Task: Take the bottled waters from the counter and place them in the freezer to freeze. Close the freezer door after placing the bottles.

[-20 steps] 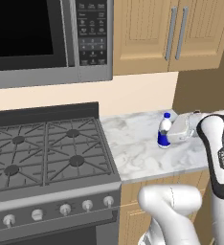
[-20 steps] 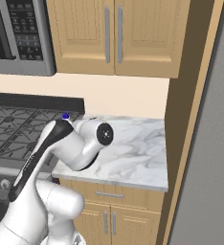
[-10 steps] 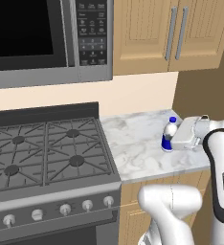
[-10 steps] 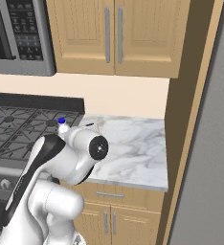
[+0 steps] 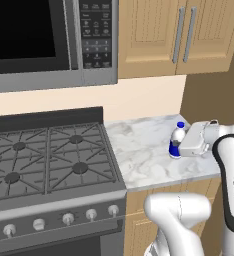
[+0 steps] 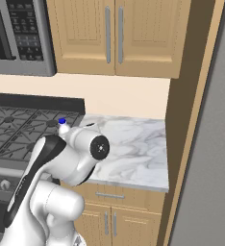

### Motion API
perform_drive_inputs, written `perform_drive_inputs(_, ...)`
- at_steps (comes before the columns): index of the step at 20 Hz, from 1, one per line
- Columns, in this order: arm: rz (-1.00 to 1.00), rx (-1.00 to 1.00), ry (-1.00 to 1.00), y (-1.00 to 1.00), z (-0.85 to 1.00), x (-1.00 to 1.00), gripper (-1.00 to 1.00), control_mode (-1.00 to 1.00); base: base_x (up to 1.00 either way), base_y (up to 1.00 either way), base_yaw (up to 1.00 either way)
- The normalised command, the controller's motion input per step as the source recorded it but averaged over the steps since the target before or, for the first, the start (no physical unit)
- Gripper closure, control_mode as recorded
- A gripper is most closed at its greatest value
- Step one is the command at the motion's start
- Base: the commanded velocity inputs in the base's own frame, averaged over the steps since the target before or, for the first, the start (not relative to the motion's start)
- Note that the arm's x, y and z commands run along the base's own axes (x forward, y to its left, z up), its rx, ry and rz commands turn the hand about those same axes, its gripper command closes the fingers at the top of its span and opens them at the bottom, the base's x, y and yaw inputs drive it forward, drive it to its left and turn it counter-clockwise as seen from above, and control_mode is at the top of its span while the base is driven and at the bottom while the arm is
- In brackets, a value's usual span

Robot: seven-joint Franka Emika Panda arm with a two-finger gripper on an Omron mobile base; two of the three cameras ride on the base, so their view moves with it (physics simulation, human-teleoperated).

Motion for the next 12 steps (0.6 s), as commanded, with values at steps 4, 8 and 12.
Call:
perform_drive_inputs(4,0.00,0.00,0.00,0.00,0.00,0.00,1.00,1.00,-0.52,-0.03,-0.05)
perform_drive_inputs(8,0.00,0.00,0.00,0.00,0.00,0.00,1.00,1.00,-0.89,-0.04,-0.13)
perform_drive_inputs(12,0.00,0.00,0.00,0.00,0.00,0.00,1.00,1.00,-0.90,-0.02,-0.27)
